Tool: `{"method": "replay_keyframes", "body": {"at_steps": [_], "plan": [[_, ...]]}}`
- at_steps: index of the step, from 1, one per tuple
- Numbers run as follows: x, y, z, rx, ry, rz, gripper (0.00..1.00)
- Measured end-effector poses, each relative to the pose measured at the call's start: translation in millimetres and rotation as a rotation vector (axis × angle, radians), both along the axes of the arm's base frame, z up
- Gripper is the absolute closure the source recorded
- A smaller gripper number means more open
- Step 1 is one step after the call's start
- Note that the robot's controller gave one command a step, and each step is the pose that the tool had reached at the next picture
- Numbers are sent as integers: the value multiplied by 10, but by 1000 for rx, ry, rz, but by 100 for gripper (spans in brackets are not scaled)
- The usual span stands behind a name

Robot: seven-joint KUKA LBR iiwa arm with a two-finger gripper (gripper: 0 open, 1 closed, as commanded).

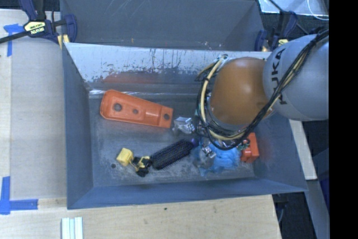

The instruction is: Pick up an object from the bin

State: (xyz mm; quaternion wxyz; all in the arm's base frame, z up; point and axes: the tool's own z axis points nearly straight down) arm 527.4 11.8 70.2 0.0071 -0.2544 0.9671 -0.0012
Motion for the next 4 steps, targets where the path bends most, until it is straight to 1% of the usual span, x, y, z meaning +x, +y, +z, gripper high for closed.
{"method": "replay_keyframes", "body": {"at_steps": [1, 3, 4], "plan": [[-55, 371, -6, 4, 12, -314, 100], [-54, 368, 18, 4, 10, -314, 100], [-60, 365, 229, 3, 12, -315, 100]]}}
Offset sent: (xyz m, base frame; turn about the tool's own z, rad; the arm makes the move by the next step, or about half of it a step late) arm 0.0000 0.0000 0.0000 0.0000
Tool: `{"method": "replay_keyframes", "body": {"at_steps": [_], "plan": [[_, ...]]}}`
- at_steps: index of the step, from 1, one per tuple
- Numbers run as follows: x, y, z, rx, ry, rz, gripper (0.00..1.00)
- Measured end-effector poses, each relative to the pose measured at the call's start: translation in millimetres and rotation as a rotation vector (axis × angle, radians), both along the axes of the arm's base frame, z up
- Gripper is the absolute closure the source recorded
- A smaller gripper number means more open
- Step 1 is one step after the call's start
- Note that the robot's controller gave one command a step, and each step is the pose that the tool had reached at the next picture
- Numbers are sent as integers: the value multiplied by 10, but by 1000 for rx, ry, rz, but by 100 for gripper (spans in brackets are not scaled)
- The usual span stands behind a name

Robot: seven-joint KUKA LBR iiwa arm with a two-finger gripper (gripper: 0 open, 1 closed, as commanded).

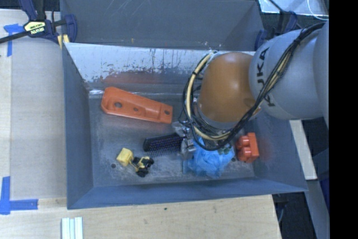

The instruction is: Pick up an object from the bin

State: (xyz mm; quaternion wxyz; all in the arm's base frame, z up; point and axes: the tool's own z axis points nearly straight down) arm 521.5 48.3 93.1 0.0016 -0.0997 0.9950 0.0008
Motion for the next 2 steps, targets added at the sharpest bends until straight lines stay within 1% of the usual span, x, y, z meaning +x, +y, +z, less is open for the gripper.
{"method": "replay_keyframes", "body": {"at_steps": [1, 2], "plan": [[-16, -2, 415, -1, 6, 0, 100], [-13, -2, 886, -1, 7, -2, 100]]}}
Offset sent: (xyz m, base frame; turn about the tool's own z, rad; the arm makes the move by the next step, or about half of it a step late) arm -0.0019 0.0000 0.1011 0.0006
